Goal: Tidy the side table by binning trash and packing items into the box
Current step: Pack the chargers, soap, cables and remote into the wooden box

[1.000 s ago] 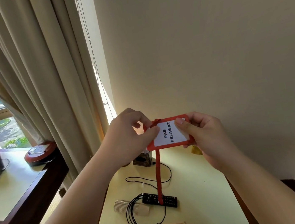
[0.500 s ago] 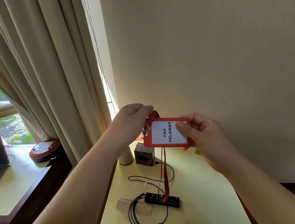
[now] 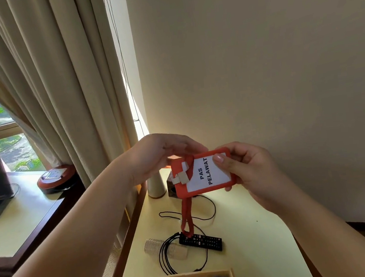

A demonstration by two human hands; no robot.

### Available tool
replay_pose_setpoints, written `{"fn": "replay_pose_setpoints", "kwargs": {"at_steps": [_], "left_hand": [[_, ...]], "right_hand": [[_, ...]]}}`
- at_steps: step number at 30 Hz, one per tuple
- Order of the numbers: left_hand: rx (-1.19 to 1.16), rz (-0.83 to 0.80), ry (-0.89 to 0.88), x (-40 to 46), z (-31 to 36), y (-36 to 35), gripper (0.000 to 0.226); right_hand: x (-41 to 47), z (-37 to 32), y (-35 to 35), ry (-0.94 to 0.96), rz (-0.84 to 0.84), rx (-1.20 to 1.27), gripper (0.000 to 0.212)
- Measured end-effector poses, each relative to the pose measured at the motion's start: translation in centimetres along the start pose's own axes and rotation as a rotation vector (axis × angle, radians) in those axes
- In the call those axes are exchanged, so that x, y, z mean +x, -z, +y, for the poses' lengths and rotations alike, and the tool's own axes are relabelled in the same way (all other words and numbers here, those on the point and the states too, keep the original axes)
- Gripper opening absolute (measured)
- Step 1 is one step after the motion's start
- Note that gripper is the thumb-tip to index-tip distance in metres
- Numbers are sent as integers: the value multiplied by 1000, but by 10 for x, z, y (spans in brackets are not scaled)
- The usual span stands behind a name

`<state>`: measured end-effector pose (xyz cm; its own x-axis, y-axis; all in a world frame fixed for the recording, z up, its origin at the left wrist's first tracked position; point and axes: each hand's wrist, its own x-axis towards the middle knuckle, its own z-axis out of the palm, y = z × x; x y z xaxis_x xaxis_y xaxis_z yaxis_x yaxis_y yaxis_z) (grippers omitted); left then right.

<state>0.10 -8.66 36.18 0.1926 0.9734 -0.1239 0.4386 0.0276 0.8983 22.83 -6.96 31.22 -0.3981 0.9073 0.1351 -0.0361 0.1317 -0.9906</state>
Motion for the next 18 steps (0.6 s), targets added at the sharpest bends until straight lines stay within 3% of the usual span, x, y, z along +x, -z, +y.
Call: {"fn": "replay_pose_setpoints", "kwargs": {"at_steps": [3,7,11,14,18], "left_hand": [[-343,-227,-64,-6,-26,8,37],[-424,-396,-181,0,-39,12,26],[-538,-367,-281,-3,-42,14,17],[-448,-161,-349,-6,-32,16,17],[140,491,-625,-5,-19,7,12]], "right_hand": [[-1,-5,0,-33,-30,75,36],[-2,-10,3,-93,-81,154,32],[-2,-14,3,-167,-111,261,33],[-3,-14,0,-226,-114,292,37],[-3,-13,-4,-260,-87,348,32]]}}
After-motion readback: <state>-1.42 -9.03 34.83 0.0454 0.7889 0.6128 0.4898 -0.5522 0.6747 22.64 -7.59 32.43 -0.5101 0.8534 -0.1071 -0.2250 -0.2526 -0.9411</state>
